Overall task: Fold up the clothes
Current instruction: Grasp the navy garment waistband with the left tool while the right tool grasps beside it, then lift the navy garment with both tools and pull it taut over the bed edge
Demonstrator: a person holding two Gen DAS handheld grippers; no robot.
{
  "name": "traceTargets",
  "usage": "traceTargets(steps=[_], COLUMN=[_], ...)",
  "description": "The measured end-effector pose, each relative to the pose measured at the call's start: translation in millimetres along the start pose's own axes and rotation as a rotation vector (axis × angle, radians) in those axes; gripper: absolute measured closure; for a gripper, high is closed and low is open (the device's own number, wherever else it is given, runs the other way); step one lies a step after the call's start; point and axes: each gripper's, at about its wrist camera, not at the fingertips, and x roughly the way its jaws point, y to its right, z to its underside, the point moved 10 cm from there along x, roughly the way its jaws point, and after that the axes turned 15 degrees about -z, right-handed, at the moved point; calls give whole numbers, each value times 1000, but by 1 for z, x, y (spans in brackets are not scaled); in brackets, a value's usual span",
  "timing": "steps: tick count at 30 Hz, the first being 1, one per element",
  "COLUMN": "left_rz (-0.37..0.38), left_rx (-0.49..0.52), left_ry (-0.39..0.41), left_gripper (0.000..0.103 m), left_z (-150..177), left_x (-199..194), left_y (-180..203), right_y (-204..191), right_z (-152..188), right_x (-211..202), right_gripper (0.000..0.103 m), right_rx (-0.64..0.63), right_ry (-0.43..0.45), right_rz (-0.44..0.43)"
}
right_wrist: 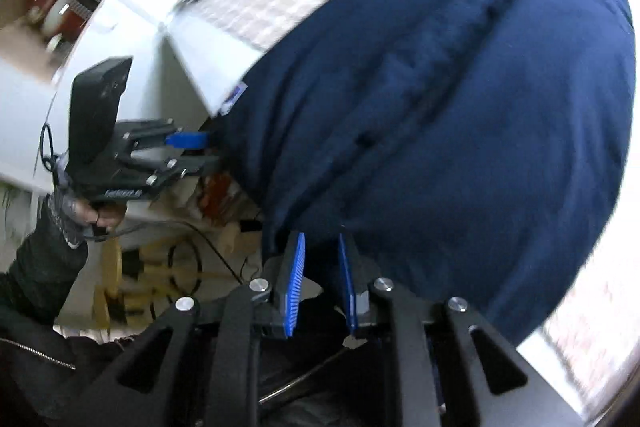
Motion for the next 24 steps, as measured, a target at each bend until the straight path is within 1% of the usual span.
traceTargets(steps=[1, 3, 5, 8, 9, 10, 11, 12, 14, 17, 19, 22, 24], left_rz=[21, 44, 66, 100, 112, 123, 134, 146, 167, 181, 191, 202, 201], left_rx=[22, 38, 54, 78, 85, 93, 101, 109, 126, 178, 211, 253, 282], left_ry=[-7, -14, -20, -29, -32, -35, -38, -42, -47, -33, -24, -22, -16], left_gripper=[58, 58, 58, 58, 60, 69, 80, 100, 99, 99, 99, 99, 99], left_z=[0, 0, 0, -1, -1, -1, -1, -1, -1, 1, 2, 5, 9], left_x=[3, 6, 9, 14, 16, 17, 19, 20, 22, 4, -7, -21, -28], left_y=[3, 8, 13, 20, 23, 25, 27, 30, 35, 43, 49, 58, 58], right_y=[0, 0, 3, 11, 16, 21, 26, 30, 34, 37, 41, 51, 62], right_z=[2, 8, 16, 28, 33, 39, 45, 51, 61, 76, 85, 89, 87], right_x=[-1, -7, -12, -21, -26, -32, -37, -42, -45, -47, -48, -42, -39], right_gripper=[85, 79, 77, 76, 74, 72, 65, 64, 61, 60, 58, 57, 56], right_rx=[37, 97, 138, 207, 235, 263, 291, 318, 362, 418, 446, 463, 470], right_ry=[26, 79, 124, 189, 215, 241, 267, 293, 323, 343, 354, 351, 354], right_rz=[14, 42, 80, 130, 147, 163, 180, 196, 200, 234, 232, 264, 263])
